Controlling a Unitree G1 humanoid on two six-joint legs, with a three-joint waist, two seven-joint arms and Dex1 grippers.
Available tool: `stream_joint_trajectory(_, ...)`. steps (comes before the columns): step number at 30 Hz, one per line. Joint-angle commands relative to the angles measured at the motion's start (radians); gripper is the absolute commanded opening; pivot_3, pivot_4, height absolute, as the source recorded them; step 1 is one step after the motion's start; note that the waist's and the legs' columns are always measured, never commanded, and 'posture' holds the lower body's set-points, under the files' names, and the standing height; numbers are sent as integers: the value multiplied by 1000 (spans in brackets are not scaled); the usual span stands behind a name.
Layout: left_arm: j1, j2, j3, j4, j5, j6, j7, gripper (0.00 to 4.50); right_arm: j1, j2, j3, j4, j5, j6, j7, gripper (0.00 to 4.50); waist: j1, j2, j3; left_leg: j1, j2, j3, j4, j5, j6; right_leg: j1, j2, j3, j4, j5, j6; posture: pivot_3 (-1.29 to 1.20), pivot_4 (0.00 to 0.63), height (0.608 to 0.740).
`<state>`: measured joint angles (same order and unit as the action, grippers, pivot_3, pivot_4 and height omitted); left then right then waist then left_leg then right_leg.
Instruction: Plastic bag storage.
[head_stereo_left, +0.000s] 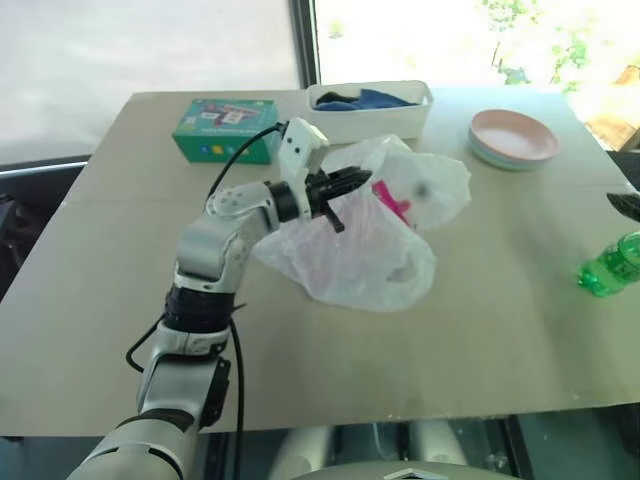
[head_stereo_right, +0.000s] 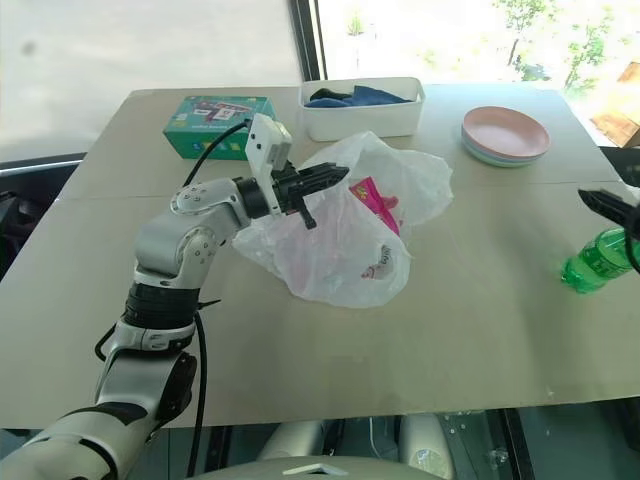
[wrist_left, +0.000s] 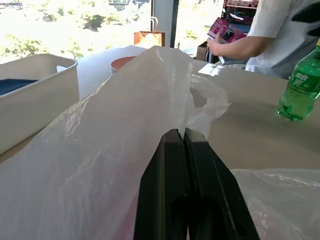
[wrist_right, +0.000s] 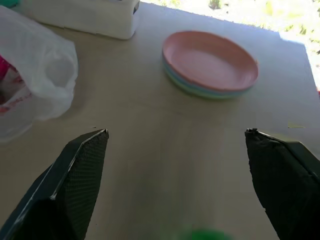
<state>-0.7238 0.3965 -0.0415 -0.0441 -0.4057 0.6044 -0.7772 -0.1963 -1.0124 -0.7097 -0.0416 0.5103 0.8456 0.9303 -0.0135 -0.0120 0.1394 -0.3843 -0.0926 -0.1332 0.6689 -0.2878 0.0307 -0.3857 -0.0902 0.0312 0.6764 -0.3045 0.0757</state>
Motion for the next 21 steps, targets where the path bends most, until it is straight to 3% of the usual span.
stream_joint_trajectory(1, 0, 6, 15, -40, -15, -4, 2, 0, 55, -9, -60, 40, -31, -29, -42, 4420, 0, 0, 0, 0, 0, 0, 0, 0, 0, 0, 0, 0, 0, 0, 0, 0, 150, 740)
stream_joint_trajectory(12, -2, 7, 17, -39, -14, -2, 7, 0, 48, 163, -54, 91, 62, 29, -184, 4420, 2, 0, 0, 1, 0, 1, 0, 0, 0, 0, 0, 2, 0, 0, 0, 0, 150, 740)
stream_joint_trajectory(17, -3, 15, 20, -41, -14, 2, 10, 0, 53, 178, -33, 102, 52, -10, -206, 3145, 2, 0, 0, 1, 0, 1, 0, 0, 0, 0, 1, 2, 1, 0, 0, 0, 150, 740)
stream_joint_trajectory(21, 2, 17, 20, -45, -15, 3, 13, 0, 69, 173, -11, 103, 39, -36, -208, 3143, 1, 0, 0, 2, 0, 1, 0, 0, 0, 0, 1, 3, 1, 0, 0, 0, 150, 740)
